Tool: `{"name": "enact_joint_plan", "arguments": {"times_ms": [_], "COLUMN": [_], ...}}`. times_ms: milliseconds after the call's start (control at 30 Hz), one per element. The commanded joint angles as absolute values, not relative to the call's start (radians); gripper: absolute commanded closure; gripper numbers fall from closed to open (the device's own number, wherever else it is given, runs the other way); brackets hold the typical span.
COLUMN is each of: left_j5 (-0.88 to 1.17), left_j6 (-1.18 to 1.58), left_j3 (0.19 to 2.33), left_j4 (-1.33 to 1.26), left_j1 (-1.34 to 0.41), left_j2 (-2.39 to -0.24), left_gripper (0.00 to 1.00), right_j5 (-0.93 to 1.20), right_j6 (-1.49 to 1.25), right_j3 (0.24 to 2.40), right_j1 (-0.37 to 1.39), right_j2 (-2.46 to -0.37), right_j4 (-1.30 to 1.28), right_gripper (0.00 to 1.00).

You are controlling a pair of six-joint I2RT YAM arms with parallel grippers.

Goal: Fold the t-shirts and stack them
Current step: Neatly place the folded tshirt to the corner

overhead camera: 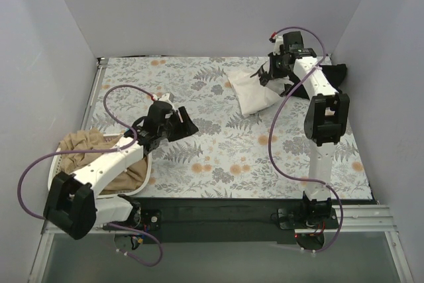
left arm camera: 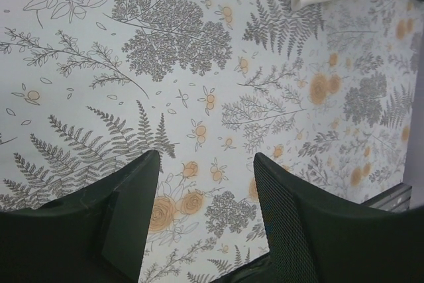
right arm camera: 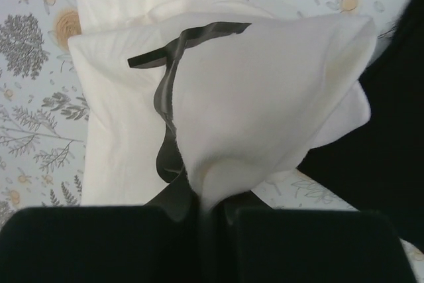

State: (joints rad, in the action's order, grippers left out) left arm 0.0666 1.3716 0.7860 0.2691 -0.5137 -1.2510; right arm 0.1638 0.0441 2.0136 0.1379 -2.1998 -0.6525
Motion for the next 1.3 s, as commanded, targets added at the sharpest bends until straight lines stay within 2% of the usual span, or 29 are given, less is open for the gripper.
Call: {"name": "enact_joint_plan", "arguments": {"times_ms": [0, 167, 433, 833, 1267], "left_j5": [0.048, 0.048, 0.049, 0.055, 0.075], "left_j6": [1.362, 1.373, 1.405, 1.408, 1.424], "left_j3": [0.764, 0.712, 0.62, 0.578, 0.552], "left_j4": [0.31, 0.351, 0.36, 0.362, 0.376], "left_j1": [-0.514, -0.514, -0.514, -0.514, -0.512], "left_j2": [-1.154, -1.086, -1.023, -1.034, -0.996], "left_gripper": [0.42, 0.42, 0.42, 0.42, 0.42], "right_j5": [0.081, 0.02, 0.067, 0.095, -0.083], "right_j6": [0.081, 0.112, 0.057, 0.008, 0.031], "right_j3": [2.163, 2.252, 2.391, 2.378, 2.312], "right_j1": [0.118, 0.091, -0.018, -0.112, -0.123], "right_j2": [-2.226, -2.253, -2.29, -2.243, -2.201], "right_j4": [-0.689, -0.69, -0.664, -0.56, -0.511], "right_gripper": [0.99, 0.99, 0.99, 0.99, 0.99]}}
